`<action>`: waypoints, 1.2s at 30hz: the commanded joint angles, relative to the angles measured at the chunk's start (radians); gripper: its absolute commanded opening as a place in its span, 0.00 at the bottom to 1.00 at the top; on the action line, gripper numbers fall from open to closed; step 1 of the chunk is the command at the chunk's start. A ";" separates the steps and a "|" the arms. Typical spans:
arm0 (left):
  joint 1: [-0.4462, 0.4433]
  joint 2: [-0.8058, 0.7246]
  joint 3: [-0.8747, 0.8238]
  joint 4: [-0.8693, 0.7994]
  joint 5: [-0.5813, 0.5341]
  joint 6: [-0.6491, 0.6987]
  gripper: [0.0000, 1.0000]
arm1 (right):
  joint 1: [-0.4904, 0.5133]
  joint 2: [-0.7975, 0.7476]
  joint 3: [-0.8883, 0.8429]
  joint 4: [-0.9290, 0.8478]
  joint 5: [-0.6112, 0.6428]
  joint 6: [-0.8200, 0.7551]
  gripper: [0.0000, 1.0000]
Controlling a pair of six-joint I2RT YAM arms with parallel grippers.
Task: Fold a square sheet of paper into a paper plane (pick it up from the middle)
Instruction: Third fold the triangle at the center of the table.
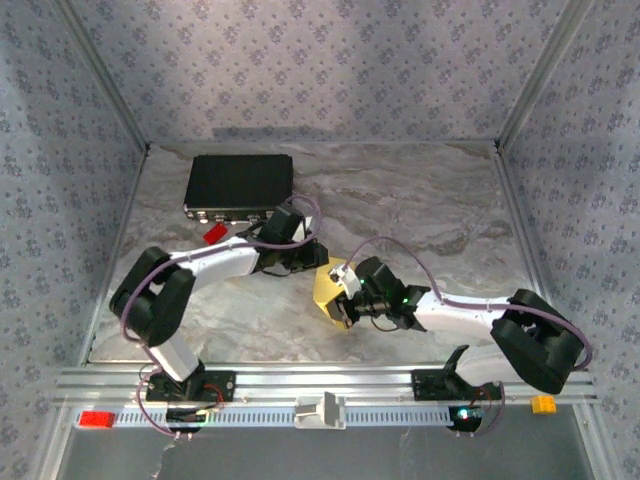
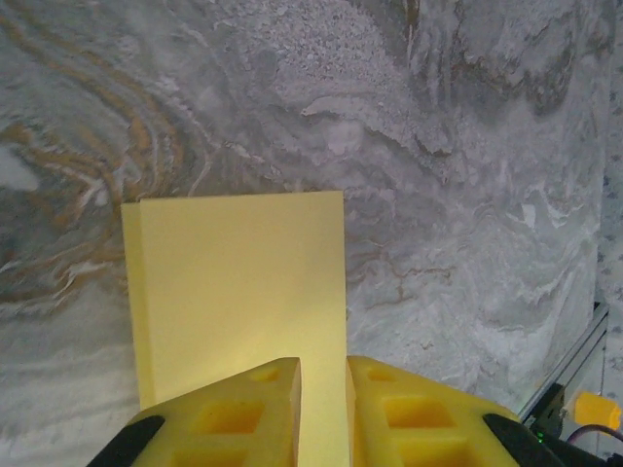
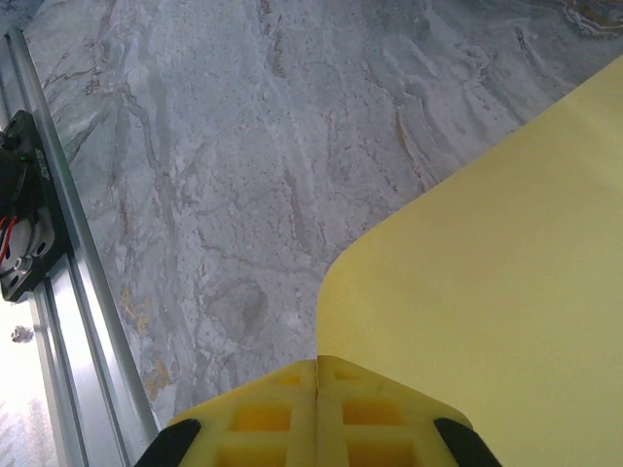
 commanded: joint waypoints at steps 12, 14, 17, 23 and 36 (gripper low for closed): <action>0.001 0.228 0.074 -0.037 0.058 0.080 0.15 | -0.024 0.026 -0.020 0.038 -0.005 0.026 0.00; 0.000 0.238 0.071 -0.051 0.046 0.085 0.14 | -0.032 0.024 -0.016 0.019 0.010 0.026 0.00; -0.002 0.240 0.062 -0.060 0.030 0.091 0.14 | -0.049 0.026 -0.007 -0.019 0.042 0.026 0.00; -0.004 0.237 0.058 -0.060 0.023 0.089 0.13 | -0.089 0.043 0.009 -0.064 0.097 0.037 0.00; -0.008 0.224 0.057 -0.068 0.015 0.085 0.13 | -0.111 0.076 0.054 -0.135 0.142 0.057 0.00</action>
